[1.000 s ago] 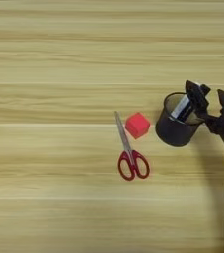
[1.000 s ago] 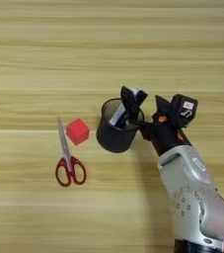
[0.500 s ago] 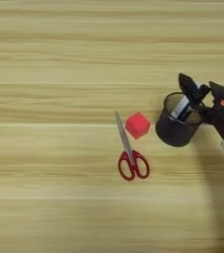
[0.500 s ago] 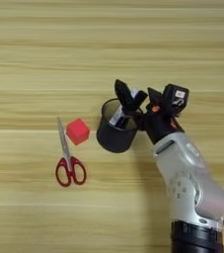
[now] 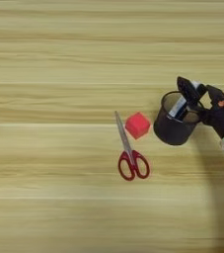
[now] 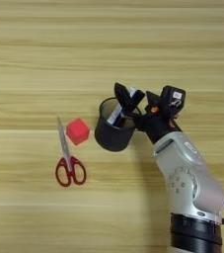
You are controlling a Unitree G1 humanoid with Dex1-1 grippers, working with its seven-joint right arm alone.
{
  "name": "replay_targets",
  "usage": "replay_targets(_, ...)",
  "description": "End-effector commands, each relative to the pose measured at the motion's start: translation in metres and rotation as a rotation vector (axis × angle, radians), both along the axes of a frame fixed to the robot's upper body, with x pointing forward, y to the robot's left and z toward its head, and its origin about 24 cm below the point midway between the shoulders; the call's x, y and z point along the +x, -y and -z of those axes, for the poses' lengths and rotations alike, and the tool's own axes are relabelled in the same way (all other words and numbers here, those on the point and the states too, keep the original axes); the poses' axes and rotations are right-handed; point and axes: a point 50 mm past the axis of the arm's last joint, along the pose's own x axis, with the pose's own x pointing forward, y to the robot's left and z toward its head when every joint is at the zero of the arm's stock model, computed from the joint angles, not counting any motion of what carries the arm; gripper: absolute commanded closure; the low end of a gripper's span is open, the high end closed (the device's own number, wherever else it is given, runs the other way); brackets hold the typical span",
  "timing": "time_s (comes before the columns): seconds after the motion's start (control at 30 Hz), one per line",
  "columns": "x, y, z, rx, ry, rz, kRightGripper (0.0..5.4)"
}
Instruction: Move the objects on the table
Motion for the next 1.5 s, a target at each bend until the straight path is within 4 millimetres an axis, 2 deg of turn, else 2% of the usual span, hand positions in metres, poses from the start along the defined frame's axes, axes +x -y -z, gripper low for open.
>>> replay_targets(0.03, 0.009, -0.001, -0.031, -0.034, 0.124, -0.012, 0.02)
replay_targets(0.37, 0.005, -0.002, -0.038, -0.014, 0.13, -0.028, 0.02)
replay_targets(0.63, 0.001, -0.002, -0.04, 0.026, 0.108, -0.045, 1.37)
replay_targets(0.97, 0.005, 0.006, -0.015, 0.053, 0.006, -0.019, 2.8)
replay_targets(1.03, 0.005, 0.006, -0.015, 0.055, 0.005, -0.021, 2.84)
replay_targets(1.07, 0.005, 0.005, -0.015, 0.056, 0.006, -0.022, 2.64)
replay_targets(1.1, 0.005, 0.005, -0.015, 0.056, 0.006, -0.023, 2.87)
replay_targets(1.5, 0.003, 0.002, -0.021, 0.056, 0.034, -0.04, 4.07)
